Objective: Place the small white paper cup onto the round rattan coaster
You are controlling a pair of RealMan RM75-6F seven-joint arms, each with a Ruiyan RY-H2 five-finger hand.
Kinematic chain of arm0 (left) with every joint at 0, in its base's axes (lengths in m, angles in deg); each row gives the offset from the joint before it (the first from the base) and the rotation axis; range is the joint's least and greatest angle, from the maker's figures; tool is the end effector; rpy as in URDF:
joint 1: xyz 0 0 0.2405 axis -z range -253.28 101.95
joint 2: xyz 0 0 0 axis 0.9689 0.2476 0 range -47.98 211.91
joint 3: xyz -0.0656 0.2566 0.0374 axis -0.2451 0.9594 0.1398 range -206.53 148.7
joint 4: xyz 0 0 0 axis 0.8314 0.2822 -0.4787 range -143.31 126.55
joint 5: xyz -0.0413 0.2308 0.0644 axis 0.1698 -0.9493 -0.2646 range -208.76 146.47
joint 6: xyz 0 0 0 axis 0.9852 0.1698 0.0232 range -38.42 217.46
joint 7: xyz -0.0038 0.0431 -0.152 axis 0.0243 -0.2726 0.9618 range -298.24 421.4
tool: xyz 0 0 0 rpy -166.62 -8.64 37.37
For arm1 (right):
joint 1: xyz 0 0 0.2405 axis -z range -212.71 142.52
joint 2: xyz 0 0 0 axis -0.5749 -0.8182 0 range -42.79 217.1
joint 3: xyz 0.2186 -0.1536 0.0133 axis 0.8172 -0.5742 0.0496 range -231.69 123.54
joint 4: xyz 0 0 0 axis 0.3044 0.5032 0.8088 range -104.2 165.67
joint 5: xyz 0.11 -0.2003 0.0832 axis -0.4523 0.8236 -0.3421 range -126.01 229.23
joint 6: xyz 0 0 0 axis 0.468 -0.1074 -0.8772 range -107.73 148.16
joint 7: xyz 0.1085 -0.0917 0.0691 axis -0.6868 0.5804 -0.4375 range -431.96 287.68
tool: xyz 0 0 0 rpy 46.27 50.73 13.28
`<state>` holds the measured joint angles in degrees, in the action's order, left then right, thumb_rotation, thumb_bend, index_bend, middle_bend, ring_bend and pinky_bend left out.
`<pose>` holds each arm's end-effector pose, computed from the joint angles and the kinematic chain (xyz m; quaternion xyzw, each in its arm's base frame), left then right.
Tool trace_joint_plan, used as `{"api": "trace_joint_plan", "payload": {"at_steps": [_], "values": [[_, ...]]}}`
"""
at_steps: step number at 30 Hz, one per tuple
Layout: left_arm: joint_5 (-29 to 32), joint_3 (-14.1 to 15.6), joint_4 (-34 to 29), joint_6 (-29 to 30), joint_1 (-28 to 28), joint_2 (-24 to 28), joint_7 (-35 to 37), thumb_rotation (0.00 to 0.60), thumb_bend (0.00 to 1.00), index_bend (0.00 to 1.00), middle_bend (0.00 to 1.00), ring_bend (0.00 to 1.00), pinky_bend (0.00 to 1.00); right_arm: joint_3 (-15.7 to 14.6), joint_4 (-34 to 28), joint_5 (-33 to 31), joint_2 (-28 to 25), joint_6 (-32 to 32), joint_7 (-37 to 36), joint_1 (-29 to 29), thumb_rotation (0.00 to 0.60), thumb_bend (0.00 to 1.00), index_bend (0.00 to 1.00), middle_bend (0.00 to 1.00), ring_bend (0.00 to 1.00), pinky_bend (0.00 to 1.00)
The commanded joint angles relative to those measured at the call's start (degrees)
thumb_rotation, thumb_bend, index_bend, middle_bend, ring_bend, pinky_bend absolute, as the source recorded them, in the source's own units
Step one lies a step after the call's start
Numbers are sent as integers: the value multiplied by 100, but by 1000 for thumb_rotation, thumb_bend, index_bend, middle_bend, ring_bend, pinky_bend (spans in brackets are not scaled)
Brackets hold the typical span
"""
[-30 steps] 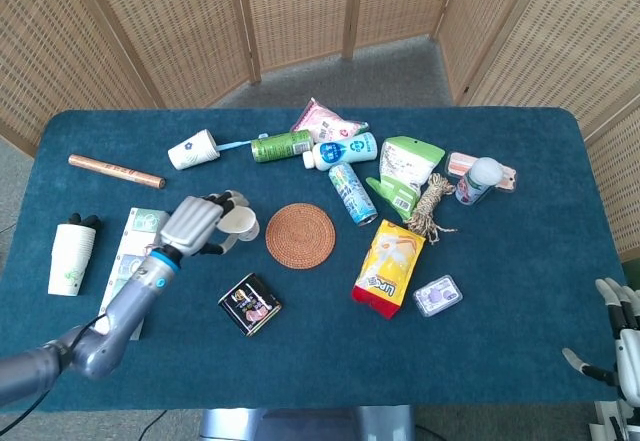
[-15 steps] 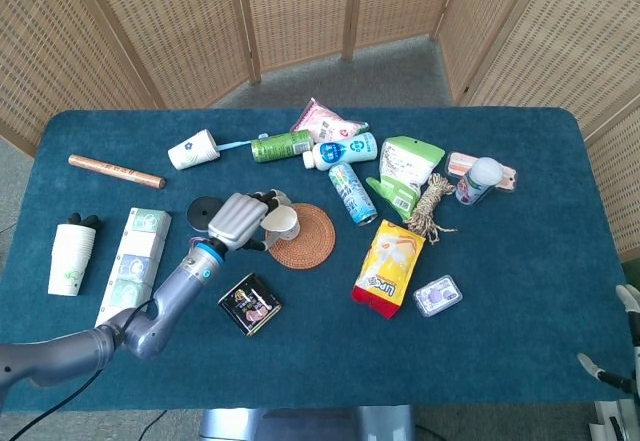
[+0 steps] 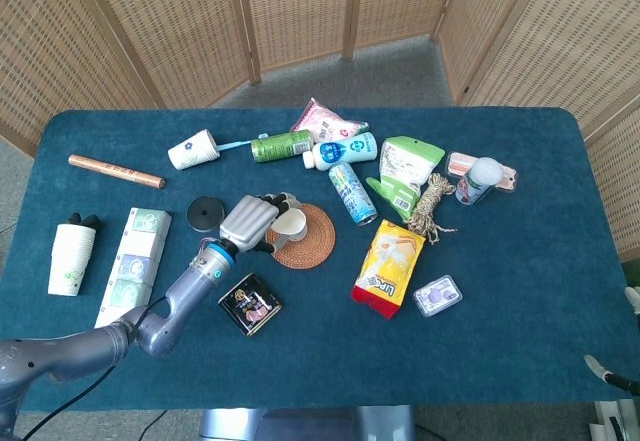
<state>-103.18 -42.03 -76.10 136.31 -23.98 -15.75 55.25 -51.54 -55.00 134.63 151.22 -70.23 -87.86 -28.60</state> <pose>-0.1040 0.4177 -0.0938 -0.7710 -0.3514 -0.4001 0.3492 -0.3922 -0.1237 0.1645 0.4841 -0.4604 0.3981 0.6287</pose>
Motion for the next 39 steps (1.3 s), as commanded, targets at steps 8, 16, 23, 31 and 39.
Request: {"api": "trace_joint_plan", "payload": {"at_steps": [8, 16, 23, 31, 39], "values": [[119, 94, -161, -154, 22, 127, -35, 504, 447, 0, 0, 11, 238, -7, 32, 27, 5, 12, -114, 31, 600, 145, 0, 0, 0, 0], [197, 90, -590, -56, -58, 457, -59, 453, 445, 0, 0, 0, 33, 10, 9, 90, -14, -5, -141, 19, 600, 145, 0, 0, 0, 0], [-1, 129, -1704, 578, -508, 1266, 117, 448, 445, 0, 0, 0, 14, 38, -26, 140, 17, 55, -79, -58, 600, 145, 0, 0, 0, 0], [-573, 839, -3522, 2063, -1807, 2771, -167, 452, 445, 0, 0, 0, 3, 76, -134, 338, 128, 171, 172, -285, 600, 144, 0, 0, 0, 0], [-1302, 1706, -4224, 3698, -3289, 3724, -141, 451, 445, 0, 0, 0, 0, 106, -272, 439, 249, 251, 636, -461, 600, 144, 0, 0, 0, 0]]}}
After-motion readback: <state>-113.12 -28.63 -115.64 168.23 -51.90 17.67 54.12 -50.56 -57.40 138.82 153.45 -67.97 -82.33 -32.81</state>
